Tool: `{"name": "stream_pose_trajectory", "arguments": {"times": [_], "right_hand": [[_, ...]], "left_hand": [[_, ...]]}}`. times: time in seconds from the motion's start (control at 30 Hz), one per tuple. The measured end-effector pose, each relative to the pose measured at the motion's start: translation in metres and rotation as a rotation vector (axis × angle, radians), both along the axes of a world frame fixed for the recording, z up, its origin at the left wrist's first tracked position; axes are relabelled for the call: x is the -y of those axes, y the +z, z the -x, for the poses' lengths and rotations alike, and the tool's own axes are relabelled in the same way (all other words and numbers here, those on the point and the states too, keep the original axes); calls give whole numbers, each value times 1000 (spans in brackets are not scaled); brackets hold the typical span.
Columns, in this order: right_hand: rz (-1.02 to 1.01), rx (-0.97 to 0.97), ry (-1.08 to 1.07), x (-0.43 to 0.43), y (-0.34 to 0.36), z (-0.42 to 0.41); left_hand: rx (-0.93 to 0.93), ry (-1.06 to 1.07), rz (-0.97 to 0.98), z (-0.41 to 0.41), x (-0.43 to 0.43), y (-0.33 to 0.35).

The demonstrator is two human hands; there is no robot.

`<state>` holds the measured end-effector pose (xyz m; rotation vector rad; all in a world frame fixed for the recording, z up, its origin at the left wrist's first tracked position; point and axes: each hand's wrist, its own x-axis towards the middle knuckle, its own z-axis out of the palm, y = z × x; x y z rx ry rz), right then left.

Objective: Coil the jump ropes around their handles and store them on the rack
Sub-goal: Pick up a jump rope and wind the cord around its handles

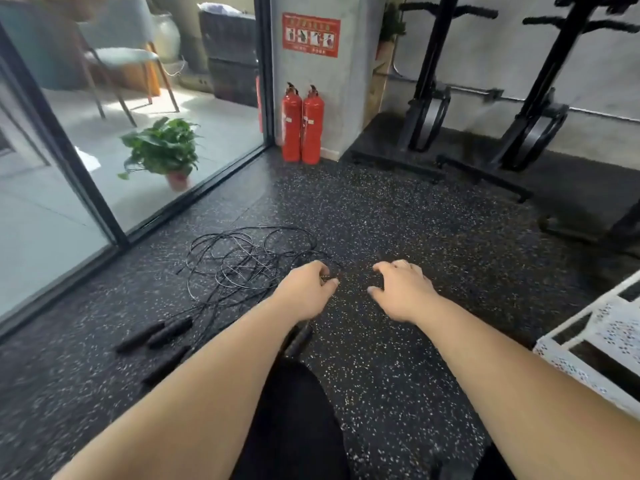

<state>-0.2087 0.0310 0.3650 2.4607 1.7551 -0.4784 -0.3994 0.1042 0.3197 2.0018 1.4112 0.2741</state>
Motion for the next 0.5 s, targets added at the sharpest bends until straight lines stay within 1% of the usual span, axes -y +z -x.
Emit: {"name": "stream_pose_trajectory", "arguments": {"times": [0.2,0.33,0.5], "right_hand": [[71,-68,85,-36,-40,23],[144,-113,108,-60,-81,34],[243,-179,124,-82,-136,46]], "left_hand": [[-20,85,59,49,-34,-41],[-37,154,124,71,-52,-83],[-83,177,221,85,-68,-141]]}}
